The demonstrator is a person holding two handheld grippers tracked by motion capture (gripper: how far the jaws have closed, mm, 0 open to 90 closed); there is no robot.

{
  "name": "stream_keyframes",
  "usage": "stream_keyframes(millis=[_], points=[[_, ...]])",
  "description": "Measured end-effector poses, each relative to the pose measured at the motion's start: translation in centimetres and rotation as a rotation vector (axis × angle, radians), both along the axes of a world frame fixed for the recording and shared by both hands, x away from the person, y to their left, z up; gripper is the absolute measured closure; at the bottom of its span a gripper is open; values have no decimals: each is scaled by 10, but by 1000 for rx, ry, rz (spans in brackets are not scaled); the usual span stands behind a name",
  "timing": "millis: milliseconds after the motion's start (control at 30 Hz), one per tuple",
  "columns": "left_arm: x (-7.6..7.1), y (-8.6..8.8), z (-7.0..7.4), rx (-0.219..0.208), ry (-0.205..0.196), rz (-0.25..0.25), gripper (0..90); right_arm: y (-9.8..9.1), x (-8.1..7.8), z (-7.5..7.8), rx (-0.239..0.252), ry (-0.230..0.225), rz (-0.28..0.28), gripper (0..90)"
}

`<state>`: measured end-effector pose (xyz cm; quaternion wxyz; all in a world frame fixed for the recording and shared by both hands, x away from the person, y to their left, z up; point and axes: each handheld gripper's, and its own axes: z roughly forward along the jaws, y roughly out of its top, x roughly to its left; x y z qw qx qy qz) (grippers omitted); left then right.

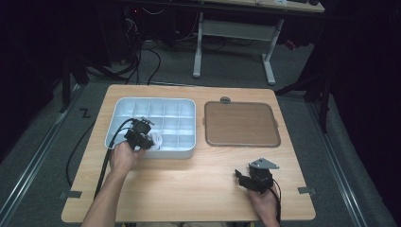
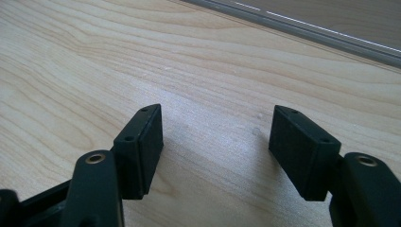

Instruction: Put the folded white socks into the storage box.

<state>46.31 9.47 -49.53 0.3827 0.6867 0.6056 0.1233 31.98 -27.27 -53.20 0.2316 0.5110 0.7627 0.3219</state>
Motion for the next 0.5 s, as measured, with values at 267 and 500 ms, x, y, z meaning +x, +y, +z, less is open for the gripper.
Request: stream_keyframes(millis=[267,500], points=[[-3,0,1,0,-25,5,766,0,0,0,0,0,1,362],[-7,2,8,-13,-61,19,742,0,0,0,0,1,1,362]])
